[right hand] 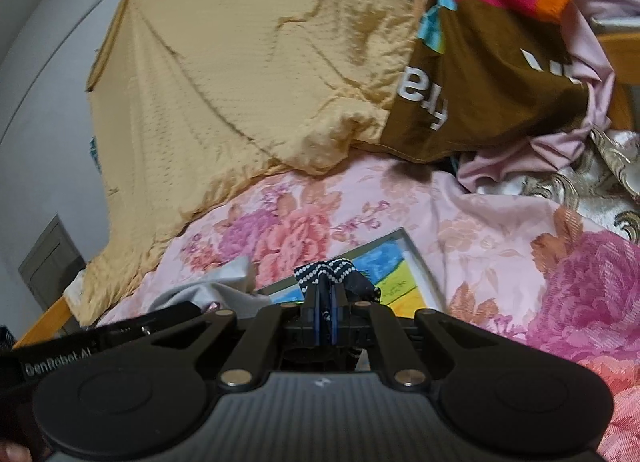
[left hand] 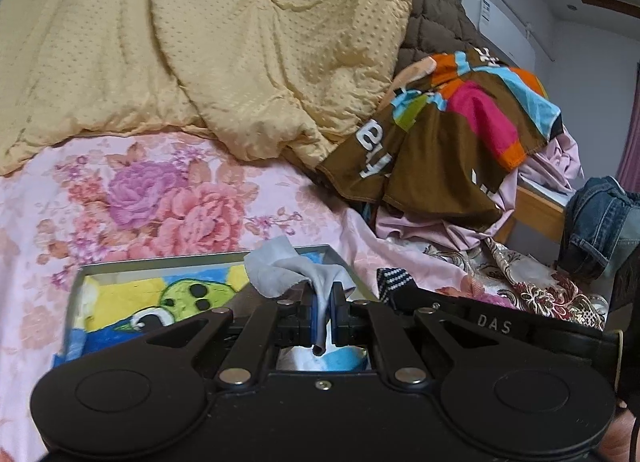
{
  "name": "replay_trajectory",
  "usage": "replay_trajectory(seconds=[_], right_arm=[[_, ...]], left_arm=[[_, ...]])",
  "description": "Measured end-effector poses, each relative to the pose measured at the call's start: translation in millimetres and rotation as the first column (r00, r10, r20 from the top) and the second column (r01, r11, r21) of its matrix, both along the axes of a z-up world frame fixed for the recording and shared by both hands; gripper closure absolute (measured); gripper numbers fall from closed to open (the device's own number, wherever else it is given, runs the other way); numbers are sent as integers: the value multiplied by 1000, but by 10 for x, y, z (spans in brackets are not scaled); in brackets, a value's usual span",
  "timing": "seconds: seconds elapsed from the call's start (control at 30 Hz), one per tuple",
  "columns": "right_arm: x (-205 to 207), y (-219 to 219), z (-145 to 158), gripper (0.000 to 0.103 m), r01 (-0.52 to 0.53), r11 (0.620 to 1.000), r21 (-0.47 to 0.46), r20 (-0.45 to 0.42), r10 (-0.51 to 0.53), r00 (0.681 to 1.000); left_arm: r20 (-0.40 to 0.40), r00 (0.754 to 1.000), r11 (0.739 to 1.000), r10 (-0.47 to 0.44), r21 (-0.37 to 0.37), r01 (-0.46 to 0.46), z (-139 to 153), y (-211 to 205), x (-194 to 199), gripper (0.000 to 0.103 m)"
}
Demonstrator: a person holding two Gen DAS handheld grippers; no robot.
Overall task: Organize soft objects
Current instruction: 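Carry the grey cloth and black sock with both tools over the painted tray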
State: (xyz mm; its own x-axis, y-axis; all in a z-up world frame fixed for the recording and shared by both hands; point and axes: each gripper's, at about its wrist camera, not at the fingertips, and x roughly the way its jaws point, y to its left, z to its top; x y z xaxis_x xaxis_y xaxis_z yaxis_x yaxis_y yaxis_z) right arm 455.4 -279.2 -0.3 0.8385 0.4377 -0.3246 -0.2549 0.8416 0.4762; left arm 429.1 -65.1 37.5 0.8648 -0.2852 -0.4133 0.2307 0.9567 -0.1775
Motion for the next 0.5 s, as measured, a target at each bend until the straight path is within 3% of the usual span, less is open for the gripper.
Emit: replay_trajectory(seconds=[0.5], right_arm=[[343,-98,-240,97,62,998,-28,-163,-66,985]], left_arm=[[-141,990,999,-33,20,36,-452,-236,391,97]])
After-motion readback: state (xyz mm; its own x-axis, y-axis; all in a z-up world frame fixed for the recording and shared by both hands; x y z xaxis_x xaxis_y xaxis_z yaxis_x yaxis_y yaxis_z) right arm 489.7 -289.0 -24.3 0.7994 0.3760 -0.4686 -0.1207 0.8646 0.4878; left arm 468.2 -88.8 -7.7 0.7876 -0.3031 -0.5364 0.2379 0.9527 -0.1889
